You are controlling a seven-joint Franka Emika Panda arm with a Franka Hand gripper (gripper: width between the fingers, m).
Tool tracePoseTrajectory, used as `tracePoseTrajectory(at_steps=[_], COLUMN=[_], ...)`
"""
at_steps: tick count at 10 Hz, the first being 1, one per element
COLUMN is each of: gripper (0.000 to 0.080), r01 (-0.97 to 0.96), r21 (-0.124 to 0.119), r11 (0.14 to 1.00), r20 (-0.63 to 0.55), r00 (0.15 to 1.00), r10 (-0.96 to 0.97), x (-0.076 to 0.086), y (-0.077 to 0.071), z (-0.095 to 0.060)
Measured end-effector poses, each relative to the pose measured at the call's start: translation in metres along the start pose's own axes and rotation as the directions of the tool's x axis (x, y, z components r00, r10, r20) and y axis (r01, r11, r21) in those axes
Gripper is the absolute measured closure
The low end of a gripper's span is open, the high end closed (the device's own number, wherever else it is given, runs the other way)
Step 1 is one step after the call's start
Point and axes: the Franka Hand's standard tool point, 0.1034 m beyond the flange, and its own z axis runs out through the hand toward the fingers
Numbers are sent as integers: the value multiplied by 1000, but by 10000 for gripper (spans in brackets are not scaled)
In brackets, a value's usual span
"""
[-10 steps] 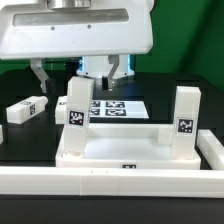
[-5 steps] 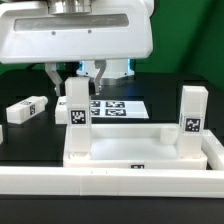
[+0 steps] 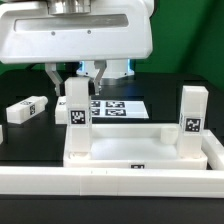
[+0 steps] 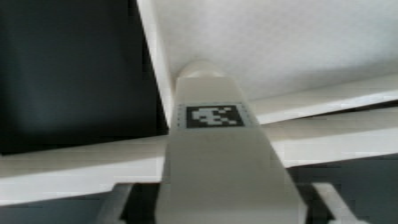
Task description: Assemble desk
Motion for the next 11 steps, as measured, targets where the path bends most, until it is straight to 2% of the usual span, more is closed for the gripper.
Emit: tracePoseTrajectory(at_steps=[1, 4, 6, 8, 11], gripper=[509, 509, 509, 509, 509], r01=[-134, -415, -582, -750, -890], r21=[11, 21, 23, 22, 17], r11=[991, 909, 813, 661, 456], r20=[1, -5, -1, 5, 16], r00=[991, 910, 813, 662, 456], r10=[134, 416, 582, 750, 890], x=[-1, 0, 0, 0, -2], y=[0, -2, -4, -11, -18], z=[1, 1, 2, 3, 3])
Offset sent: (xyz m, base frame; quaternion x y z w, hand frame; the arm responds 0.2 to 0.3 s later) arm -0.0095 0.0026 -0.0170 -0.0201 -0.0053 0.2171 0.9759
